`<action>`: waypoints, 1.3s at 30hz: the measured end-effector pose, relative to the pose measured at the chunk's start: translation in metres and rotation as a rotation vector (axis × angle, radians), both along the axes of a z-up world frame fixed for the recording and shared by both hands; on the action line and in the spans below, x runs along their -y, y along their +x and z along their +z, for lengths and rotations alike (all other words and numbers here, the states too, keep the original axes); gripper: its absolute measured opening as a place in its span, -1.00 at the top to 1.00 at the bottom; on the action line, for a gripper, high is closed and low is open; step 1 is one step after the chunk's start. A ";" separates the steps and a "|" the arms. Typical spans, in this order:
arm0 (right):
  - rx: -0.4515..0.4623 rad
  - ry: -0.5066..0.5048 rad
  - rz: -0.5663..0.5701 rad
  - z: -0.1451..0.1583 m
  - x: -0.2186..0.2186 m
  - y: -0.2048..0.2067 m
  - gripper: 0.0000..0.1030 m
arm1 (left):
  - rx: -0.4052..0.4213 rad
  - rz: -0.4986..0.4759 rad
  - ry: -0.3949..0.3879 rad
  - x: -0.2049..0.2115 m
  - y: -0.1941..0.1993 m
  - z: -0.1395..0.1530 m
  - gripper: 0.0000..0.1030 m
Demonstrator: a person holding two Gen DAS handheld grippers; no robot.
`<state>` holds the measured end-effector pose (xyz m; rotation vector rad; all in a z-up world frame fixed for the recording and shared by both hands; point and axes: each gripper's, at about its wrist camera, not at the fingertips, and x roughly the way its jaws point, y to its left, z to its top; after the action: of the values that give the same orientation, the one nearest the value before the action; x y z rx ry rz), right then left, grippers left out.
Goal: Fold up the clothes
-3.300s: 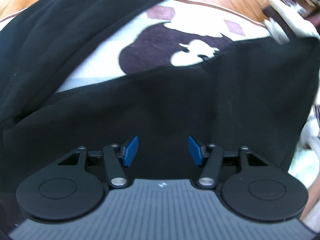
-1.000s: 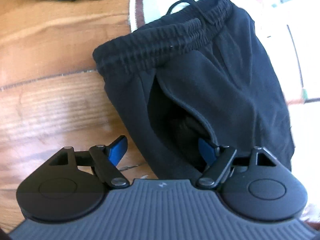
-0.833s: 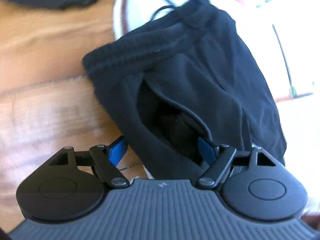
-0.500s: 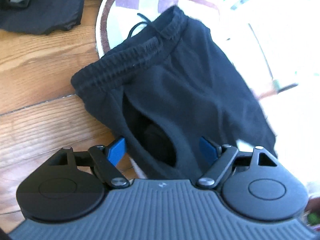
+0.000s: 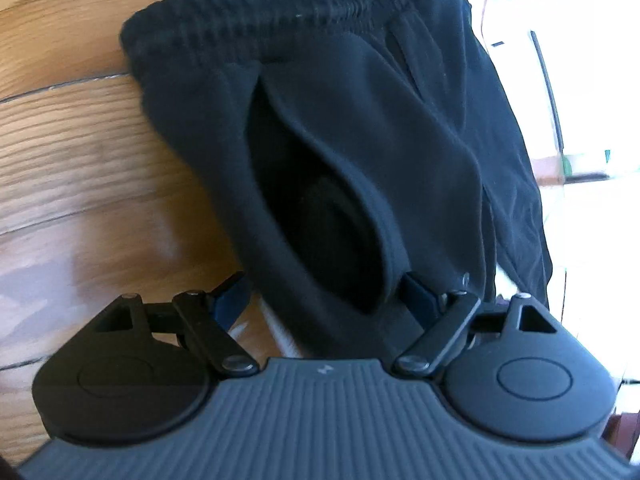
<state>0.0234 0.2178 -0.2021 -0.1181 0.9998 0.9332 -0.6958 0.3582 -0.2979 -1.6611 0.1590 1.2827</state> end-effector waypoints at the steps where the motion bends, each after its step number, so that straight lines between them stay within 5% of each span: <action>1: -0.001 0.014 0.006 0.001 0.001 -0.001 0.88 | -0.011 0.028 0.003 -0.003 -0.003 0.001 -0.46; 2: 0.015 0.032 0.008 0.005 0.002 -0.002 0.88 | -0.007 0.044 0.028 -0.005 -0.005 0.004 -0.24; 3: 0.029 0.048 0.008 0.009 0.002 -0.003 0.88 | -0.001 0.044 0.058 -0.007 -0.007 0.009 0.39; 4: 0.045 0.064 0.011 0.015 0.002 -0.002 0.88 | -0.033 0.023 0.082 -0.010 -0.007 0.019 0.59; 10: 0.136 0.195 0.107 0.058 -0.007 0.002 0.88 | -0.254 -0.064 0.303 -0.020 0.015 0.079 0.65; 14: 0.168 0.203 0.129 0.069 -0.022 0.003 0.88 | -0.268 -0.051 0.372 -0.028 0.021 0.091 0.67; 18: 0.197 0.246 0.125 0.091 -0.046 0.007 0.89 | -0.267 -0.086 0.348 -0.055 0.026 0.095 0.67; 23: 0.253 0.288 0.114 0.110 -0.085 0.008 0.89 | -0.125 -0.038 0.338 -0.088 0.015 0.091 0.67; 27: 0.253 0.318 0.093 0.112 -0.110 0.003 0.89 | -0.315 -0.077 0.352 -0.102 0.037 0.122 0.67; 39: 0.318 0.308 0.073 0.116 -0.163 -0.001 0.88 | -0.348 -0.041 0.393 -0.135 0.049 0.111 0.68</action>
<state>0.0228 0.3806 -0.0865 -0.0419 0.5543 1.0857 -0.6465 0.4936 -0.1866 -1.0920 0.1377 1.4580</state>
